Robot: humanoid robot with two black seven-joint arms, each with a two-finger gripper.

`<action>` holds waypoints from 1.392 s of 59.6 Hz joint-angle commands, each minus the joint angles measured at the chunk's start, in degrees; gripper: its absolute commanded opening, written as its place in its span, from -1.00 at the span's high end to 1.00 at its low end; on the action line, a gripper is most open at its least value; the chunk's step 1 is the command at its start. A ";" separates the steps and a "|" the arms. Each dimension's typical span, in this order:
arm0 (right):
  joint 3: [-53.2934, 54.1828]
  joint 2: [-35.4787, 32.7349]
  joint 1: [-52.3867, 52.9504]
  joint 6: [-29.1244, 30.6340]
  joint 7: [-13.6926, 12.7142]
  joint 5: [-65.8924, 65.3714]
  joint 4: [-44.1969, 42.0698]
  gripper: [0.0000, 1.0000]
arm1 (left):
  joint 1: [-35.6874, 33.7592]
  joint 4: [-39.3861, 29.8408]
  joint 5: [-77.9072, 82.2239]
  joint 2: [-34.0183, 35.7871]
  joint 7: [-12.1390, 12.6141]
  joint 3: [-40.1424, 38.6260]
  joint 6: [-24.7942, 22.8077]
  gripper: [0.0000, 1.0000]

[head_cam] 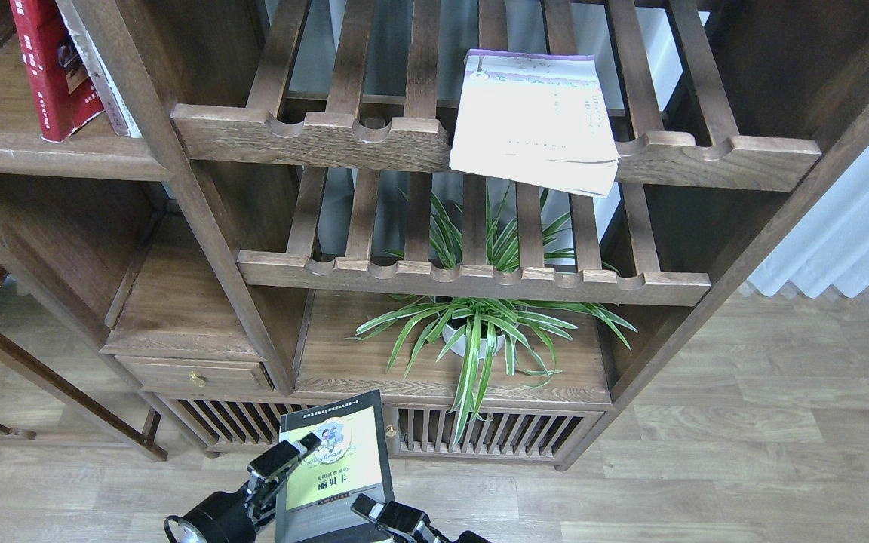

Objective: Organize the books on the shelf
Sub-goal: 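Grasp the green-and-white book with the left gripper, release the right, then carry the green-and-white book with the left gripper into the side compartment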

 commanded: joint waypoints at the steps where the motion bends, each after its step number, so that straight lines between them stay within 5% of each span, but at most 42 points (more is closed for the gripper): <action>1: 0.62 0.02 0.51 0.01 0.31 0.11 -0.17 0.89 | -0.14 -0.07 0.22 0.65 0.22 0.00 0.00 0.87; 18: 1.93 0.02 1.13 0.01 0.66 0.28 -0.53 0.87 | 0.39 -0.51 0.31 5.74 0.13 -0.09 0.00 0.87; 26: 1.94 0.02 0.95 0.01 0.57 0.11 -0.61 0.66 | 1.09 -1.04 0.31 6.80 -0.22 -0.97 0.00 0.87; 29: 1.94 0.02 0.86 0.01 0.40 0.11 -0.61 0.42 | 1.27 -1.22 0.22 6.71 -0.22 -1.84 0.00 0.87; 34: 2.37 0.02 0.78 0.01 0.57 0.19 -0.53 -0.79 | 1.27 -1.39 0.22 6.45 -0.13 -3.34 0.00 0.87; 35: 2.55 0.02 0.78 0.01 0.66 0.19 -0.61 -0.85 | 1.27 -1.48 0.22 6.45 -0.13 -3.60 0.00 0.87; 54: 3.17 -0.07 0.34 0.01 0.66 0.11 -2.11 -0.99 | 7.68 -13.43 0.39 15.76 0.13 -16.61 0.00 0.90; 64: 3.08 0.02 0.34 0.01 0.66 0.11 -4.13 -0.99 | 16.72 -25.99 0.22 26.03 0.49 -30.83 0.00 0.90; 83: 3.08 0.02 0.42 0.01 0.66 0.02 -4.74 -0.99 | 19.90 -31.27 1.09 32.11 4.44 -58.60 0.00 0.92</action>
